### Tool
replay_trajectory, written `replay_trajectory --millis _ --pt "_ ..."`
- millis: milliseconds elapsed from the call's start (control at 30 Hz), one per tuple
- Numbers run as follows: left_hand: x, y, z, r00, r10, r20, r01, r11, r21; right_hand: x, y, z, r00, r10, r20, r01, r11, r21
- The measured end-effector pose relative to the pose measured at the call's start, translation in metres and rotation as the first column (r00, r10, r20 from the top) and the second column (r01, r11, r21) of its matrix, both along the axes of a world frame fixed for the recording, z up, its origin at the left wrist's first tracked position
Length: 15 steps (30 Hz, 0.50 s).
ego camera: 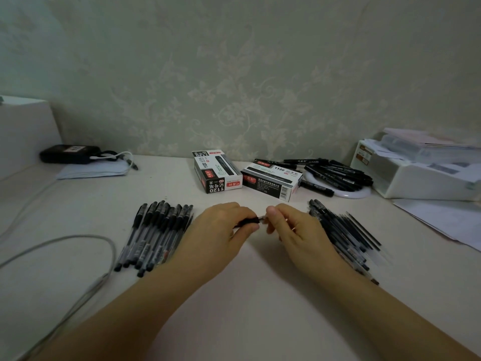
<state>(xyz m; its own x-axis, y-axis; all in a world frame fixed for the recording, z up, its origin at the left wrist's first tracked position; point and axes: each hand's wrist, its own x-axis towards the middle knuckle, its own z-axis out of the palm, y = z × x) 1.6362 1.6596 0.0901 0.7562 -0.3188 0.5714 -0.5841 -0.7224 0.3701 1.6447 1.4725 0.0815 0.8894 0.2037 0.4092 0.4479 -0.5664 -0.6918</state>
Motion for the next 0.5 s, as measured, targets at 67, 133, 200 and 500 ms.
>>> replay_trajectory --millis 67,133,200,500 --pt "0.002 0.003 -0.001 0.999 0.051 -0.014 -0.051 0.999 -0.011 0.005 -0.003 -0.001 0.987 -0.111 0.112 0.127 0.981 -0.149" --pt "0.005 0.006 -0.003 0.995 0.096 -0.029 -0.096 0.995 -0.004 0.009 -0.006 -0.003 0.97 -0.178 0.168 0.221 0.93 -0.292" --pt "0.007 0.008 -0.005 0.99 0.127 -0.054 -0.126 0.992 0.012 0.011 -0.01 -0.008 0.969 -0.202 0.143 0.243 0.887 -0.393" --pt "0.006 0.01 -0.01 0.981 0.129 -0.145 -0.111 0.986 0.126 0.006 -0.009 -0.004 0.992 -0.09 0.088 0.114 0.938 -0.328"
